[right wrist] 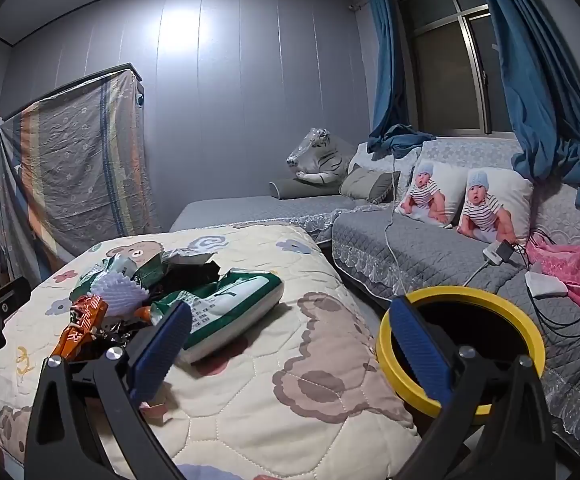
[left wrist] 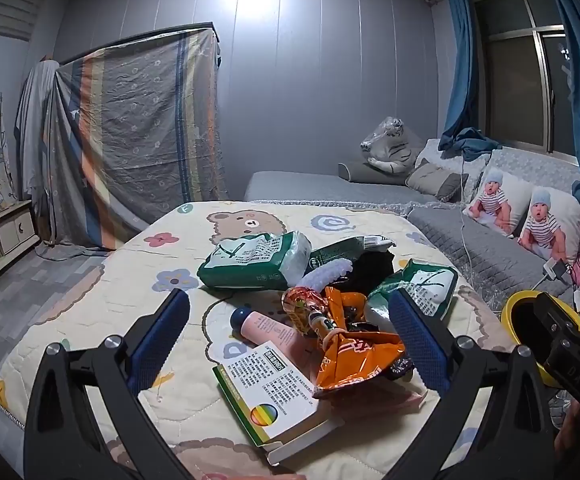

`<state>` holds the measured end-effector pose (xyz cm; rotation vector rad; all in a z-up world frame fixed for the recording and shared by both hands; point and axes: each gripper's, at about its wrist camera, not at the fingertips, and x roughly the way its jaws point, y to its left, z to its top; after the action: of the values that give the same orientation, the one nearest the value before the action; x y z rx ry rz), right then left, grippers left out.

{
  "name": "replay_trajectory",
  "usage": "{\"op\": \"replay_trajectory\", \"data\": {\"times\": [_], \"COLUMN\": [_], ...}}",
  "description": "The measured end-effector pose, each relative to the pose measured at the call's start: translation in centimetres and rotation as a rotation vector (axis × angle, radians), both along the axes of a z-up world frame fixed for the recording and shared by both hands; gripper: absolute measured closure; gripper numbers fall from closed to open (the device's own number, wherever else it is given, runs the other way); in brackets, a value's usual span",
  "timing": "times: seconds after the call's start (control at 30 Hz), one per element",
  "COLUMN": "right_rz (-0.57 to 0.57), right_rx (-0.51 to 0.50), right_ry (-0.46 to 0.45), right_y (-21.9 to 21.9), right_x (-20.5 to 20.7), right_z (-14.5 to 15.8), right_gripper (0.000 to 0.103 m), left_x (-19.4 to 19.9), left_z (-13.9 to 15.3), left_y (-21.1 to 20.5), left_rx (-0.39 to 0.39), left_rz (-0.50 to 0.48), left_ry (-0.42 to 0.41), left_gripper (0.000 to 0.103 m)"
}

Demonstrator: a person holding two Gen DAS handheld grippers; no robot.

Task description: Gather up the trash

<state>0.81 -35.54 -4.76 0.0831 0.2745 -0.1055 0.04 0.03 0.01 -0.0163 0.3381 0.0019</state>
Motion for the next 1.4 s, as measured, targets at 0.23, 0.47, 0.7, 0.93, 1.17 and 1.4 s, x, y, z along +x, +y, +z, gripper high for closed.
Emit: {"op": "replay_trajectory", "data": {"times": [0.23,0.47,0.7,0.93,1.17,1.4], "right_rz": [0.000,-0.002,-0.002,-0.003,-0.003,-0.003], "right_rx": [-0.003,0.004,0.001,0.001,0.001,0.001], "right_ry": [0.005,0.009,0.010,0.012,0.014,0.016], "right_y": [-0.03,-0.20,-0.28,-0.25,-0.25,-0.34], "right_x": [0.08,0.16,0.14,0.22,0.24,0.26], "right_z": [-0.09,-0.27,-0.36,-0.42,-0.46,-0.57], "right_gripper": [0.007,0.007,0.007,0.007,0.007,0.007], "left_x": [0.10,-0.04,0.13,0.12,0.06,0.02], "left_z": [-0.19,-0.06,-0.12,-0.33,-0.44,-0.46], "left_y": [-0.44,0.34,0.13,0.16,0.19,0.13], "left_rx": [0.006,-0.012,-0.012,-0.016,-0.024,-0.023], "left_rz": [-0.002,-0.002,0.003,0.001,-0.005,-0.009], "left_ry": [0.005,0.001,0.006,0.008,0.011,0.015], "left_gripper": [0.008,0.008,0.008,0.008,0.008,0.008]}}
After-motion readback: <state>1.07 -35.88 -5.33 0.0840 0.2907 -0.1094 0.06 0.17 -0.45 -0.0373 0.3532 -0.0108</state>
